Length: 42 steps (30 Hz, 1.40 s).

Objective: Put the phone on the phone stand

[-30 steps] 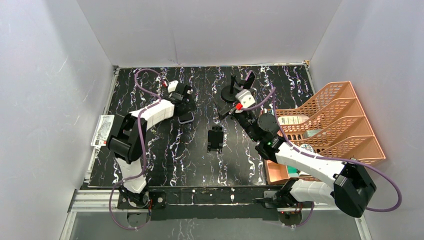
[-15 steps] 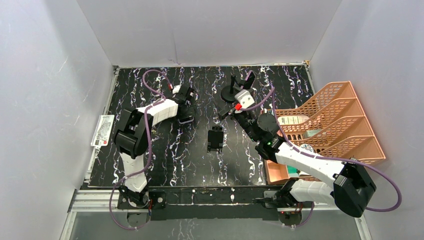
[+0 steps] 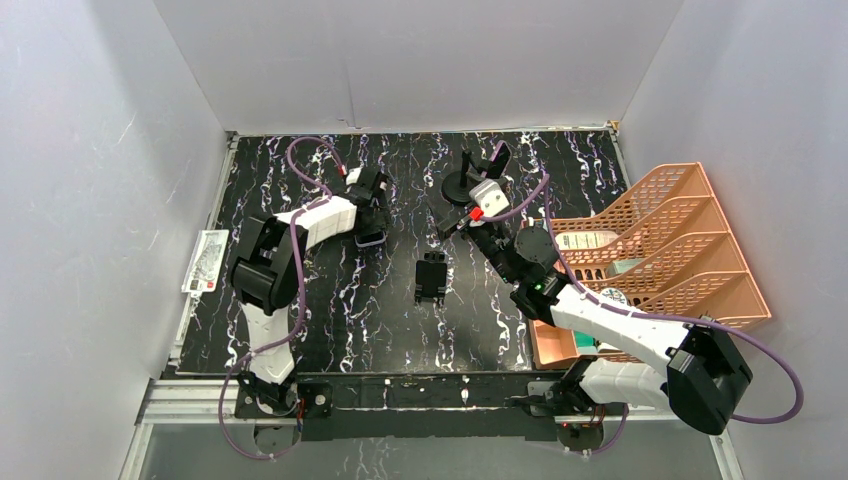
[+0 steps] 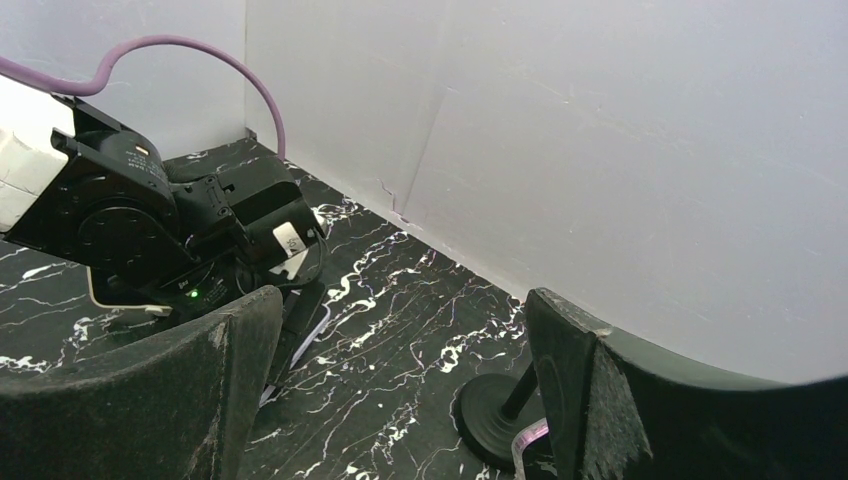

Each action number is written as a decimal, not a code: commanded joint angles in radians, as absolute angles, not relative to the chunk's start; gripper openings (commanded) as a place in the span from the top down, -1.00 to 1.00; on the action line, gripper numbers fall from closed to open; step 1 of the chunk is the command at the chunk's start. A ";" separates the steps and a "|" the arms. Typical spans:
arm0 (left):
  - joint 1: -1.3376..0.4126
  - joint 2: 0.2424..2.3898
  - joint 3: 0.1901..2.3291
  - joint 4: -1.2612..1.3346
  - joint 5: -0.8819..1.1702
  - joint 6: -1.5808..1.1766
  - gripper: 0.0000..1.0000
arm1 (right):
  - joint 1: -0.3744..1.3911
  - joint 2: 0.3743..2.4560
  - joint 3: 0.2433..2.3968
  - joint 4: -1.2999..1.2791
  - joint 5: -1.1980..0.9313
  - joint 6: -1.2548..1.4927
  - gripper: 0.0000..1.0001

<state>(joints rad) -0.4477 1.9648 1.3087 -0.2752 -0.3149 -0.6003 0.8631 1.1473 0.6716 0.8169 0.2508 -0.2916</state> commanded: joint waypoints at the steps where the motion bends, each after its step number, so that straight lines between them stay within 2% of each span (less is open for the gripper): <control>1: -0.450 1.989 1.246 -0.294 -0.218 -0.593 -0.06 | 0.857 1.133 0.697 0.862 0.250 -0.300 -0.97; 8: -0.505 1.952 1.217 -0.302 -0.005 -0.411 0.02 | 0.857 1.141 0.697 0.864 0.250 -0.302 -0.97; 10: -0.544 1.912 1.188 -0.316 0.072 -0.286 0.00 | 0.857 1.145 0.705 0.854 0.255 -0.297 -0.97; 14: -0.577 1.793 1.086 -0.357 0.040 -0.167 -0.04 | 0.833 1.155 0.741 0.790 0.248 -0.220 -0.97; 16: -0.573 1.733 1.029 -0.347 -0.029 -0.142 -0.05 | 0.762 1.162 0.786 0.704 0.153 -0.092 -0.97; 18: -0.554 1.679 0.981 -0.325 -0.045 -0.137 -0.05 | 0.627 1.190 0.839 0.622 -0.060 0.104 -0.97; 21: -0.530 1.609 0.917 -0.256 -0.051 -0.140 -0.04 | 0.490 1.256 0.872 0.643 -0.285 0.275 -0.97; 27: -0.526 1.515 0.839 -0.133 -0.107 -0.143 0.02 | 0.470 1.399 1.050 0.516 -0.490 0.299 -0.95; 31: -0.526 1.466 0.833 -0.075 -0.142 -0.142 0.05 | 0.472 1.489 1.169 0.440 -0.544 0.292 -0.87; 37: -0.525 1.329 0.767 0.077 -0.129 -0.160 0.10 | 0.475 1.677 1.397 0.195 -0.654 0.253 -0.83; 42: -0.525 1.297 0.739 0.106 -0.146 -0.158 0.09 | 0.477 1.767 1.437 0.181 -0.695 0.297 -0.80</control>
<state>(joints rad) -0.5255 1.3422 0.7460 0.0132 -0.1165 -0.1574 0.4736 1.7191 1.3983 0.2539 -0.6182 0.2630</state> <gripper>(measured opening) 0.707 0.900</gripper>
